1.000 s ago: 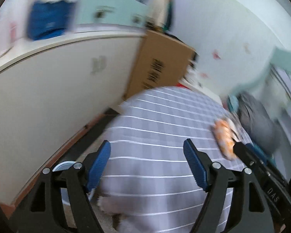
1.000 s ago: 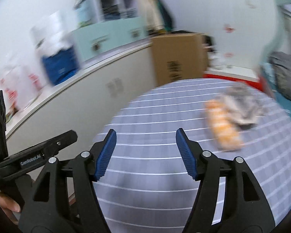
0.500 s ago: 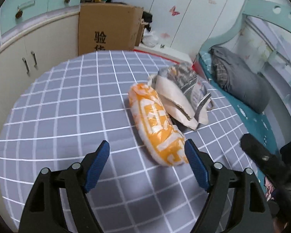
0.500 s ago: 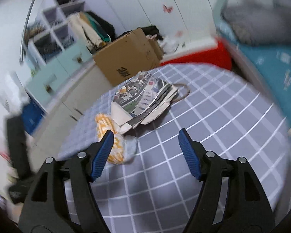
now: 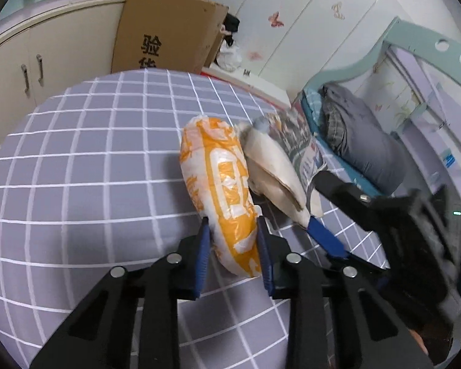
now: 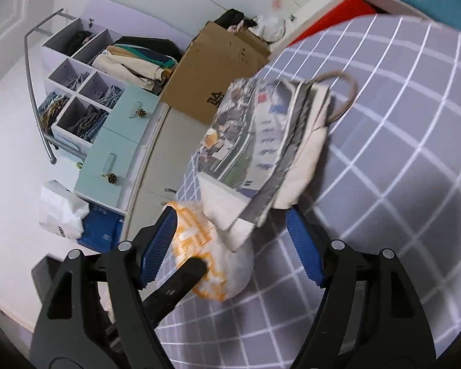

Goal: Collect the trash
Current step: 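Grasp the orange-white bread bag with the left tool while the right tool grasps the newspaper bag, then carry both bags to the bin and open the left tool over it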

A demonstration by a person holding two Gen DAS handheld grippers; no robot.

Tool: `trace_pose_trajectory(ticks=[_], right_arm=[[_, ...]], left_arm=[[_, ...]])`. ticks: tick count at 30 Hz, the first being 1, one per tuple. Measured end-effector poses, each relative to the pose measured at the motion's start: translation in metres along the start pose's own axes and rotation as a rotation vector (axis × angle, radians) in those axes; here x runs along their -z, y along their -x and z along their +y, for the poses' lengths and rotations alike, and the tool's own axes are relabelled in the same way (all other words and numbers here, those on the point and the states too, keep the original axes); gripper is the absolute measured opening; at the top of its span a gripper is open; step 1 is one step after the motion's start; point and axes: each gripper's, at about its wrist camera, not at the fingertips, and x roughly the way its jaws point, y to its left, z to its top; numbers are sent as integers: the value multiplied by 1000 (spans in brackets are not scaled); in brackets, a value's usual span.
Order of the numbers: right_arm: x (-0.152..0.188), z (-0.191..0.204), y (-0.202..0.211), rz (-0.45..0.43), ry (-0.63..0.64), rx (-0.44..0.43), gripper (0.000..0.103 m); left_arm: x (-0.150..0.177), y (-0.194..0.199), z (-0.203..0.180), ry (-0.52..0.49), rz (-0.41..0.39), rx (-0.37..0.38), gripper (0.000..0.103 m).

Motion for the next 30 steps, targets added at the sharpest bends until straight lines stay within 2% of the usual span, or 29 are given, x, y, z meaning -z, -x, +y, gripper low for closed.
trace_pose_trajectory(ticks=[3, 7, 9, 10, 11, 12, 14, 17, 23, 30], right_arm=[[-1, 2, -6, -37, -15, 5, 73], [-6, 3, -11, -95, -29, 24, 71], [-8, 2, -14, -111, -28, 48, 56], [-8, -1, -16, -113, -44, 39, 39], [-8, -3, -17, -114, -52, 34, 32], [-8, -5, -17, -116, -50, 33, 30], [-8, -2, -15, -130, -29, 23, 17], [-4, 14, 0, -177, 37, -3, 7], [9, 66, 25, -220, 181, -55, 4], [61, 130, 25, -156, 319, -120, 4]], left_arm=[[-1, 22, 15, 7, -49, -28, 28], [1, 41, 33, 10, -63, -39, 28], [2, 50, 41, 12, -72, -35, 28], [3, 53, 45, 11, -75, -38, 28], [4, 56, 49, 11, -76, -40, 28], [5, 58, 52, 14, -76, -42, 28], [7, 63, 63, 29, -73, -39, 29], [8, 72, 78, 52, -79, -40, 29], [13, 99, 106, 98, -110, -37, 29], [27, 148, 136, 143, -182, -51, 29]])
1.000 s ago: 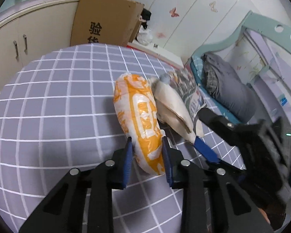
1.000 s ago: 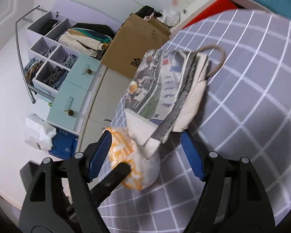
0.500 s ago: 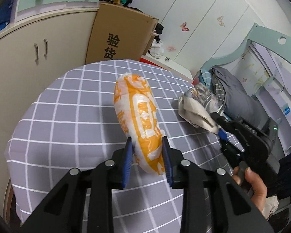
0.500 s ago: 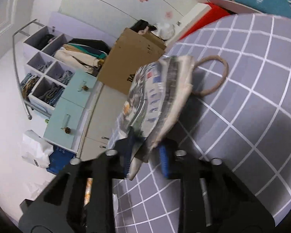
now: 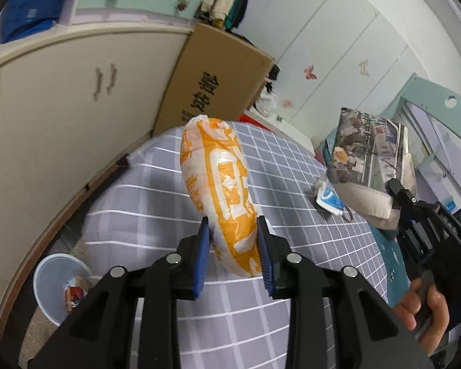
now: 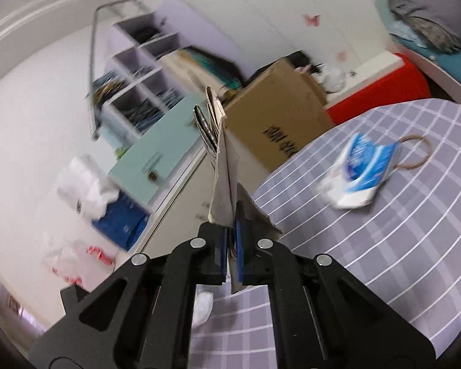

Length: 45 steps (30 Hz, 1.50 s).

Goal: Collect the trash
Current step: 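Carry both bags to the bin and open the left tool over it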

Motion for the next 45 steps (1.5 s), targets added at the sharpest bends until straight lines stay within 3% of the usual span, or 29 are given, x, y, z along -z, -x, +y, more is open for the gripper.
trace_pose_trajectory(ticks=[12, 21, 25, 32, 39, 42, 43, 45], right_arm=[[106, 134, -52, 211, 198, -116, 4], [212, 196, -106, 414, 281, -192, 4], [254, 202, -129, 487, 307, -186, 4], [318, 177, -174, 606, 328, -86, 4], [344, 148, -197, 636, 378, 22, 4], [347, 143, -200, 627, 397, 44, 4], [347, 142, -201, 623, 406, 51, 4], [347, 139, -202, 627, 406, 54, 4]], left_arm=[[15, 109, 102, 78, -158, -166, 29], [52, 143, 214, 228, -134, -300, 29], [69, 136, 253, 278, -98, -360, 29], [98, 86, 312, 333, 53, -447, 29], [102, 39, 319, 301, 126, -464, 32], [98, 30, 317, 286, 121, -471, 52], [98, 29, 317, 279, 117, -483, 65], [97, 29, 316, 262, 98, -509, 68]])
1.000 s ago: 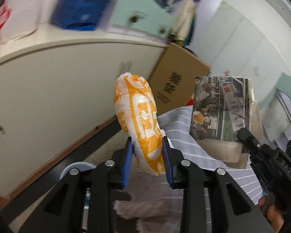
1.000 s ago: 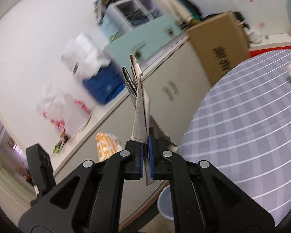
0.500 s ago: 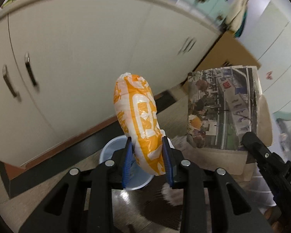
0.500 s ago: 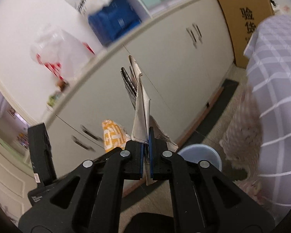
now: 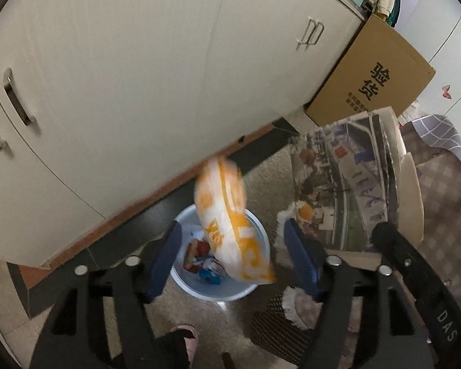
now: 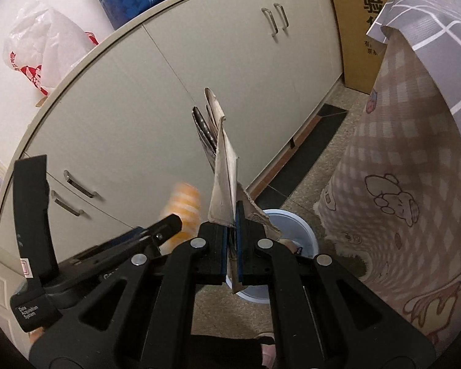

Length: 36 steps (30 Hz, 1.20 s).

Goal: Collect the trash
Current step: 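Carry both bags to the bin and open the left tool over it, then open the right tool to drop the newspaper bag into the bin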

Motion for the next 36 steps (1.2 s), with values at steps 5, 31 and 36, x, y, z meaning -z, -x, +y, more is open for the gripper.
trace_pose_trajectory(ticks=[5, 31, 36], right_arm=[[1, 0, -9, 12, 4, 0, 4], [9, 20, -17, 39, 29, -38, 4], [8, 21, -20, 37, 27, -43, 4]], left_arm=[[5, 5, 2, -13, -23, -27, 71], [7, 41, 12, -37, -139, -119, 75], [9, 38, 16, -25, -127, -133, 75]])
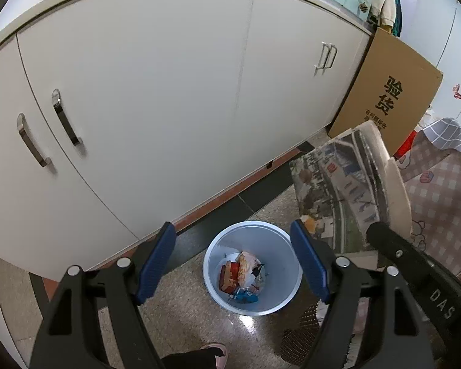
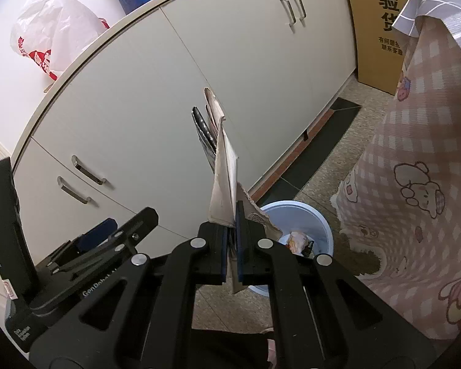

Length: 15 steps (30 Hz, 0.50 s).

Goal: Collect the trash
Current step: 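Open the right tool to drop the newspaper bag into the bin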

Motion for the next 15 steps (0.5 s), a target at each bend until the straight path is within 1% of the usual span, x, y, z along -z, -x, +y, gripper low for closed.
trace_pose_trajectory(ticks=[4, 5, 6, 7, 8, 9, 10, 11, 15], right_arm=[[-3, 0, -3, -26, -18, -16, 5], [-5, -2, -6, -29, -28, -24, 7], [-5, -3, -9, -25, -36, -31, 7], [-6, -6, -15, -9, -52, -35, 12], [-6, -9, -19, 3, -64, -40, 21], [-6, -12, -21, 8, -76, -35, 29], [-5, -13, -22, 0, -77, -16, 49], [-3, -13, -21, -10, -75, -7, 54], [0, -8, -18, 1, -41, -7, 54]], left_arm=[[0, -2, 6, 13, 5, -12, 75], [0, -2, 7, 18, 8, -12, 75], [0, -2, 9, 21, 9, -14, 75], [-1, -2, 10, 23, 9, -18, 75], [-1, -2, 11, 23, 9, -20, 75], [-1, -1, 11, 22, 8, -22, 75], [-2, -1, 12, 22, 8, -26, 76], [-2, 0, 13, 21, 7, -27, 76], [-2, 4, 14, 22, -1, -35, 76]])
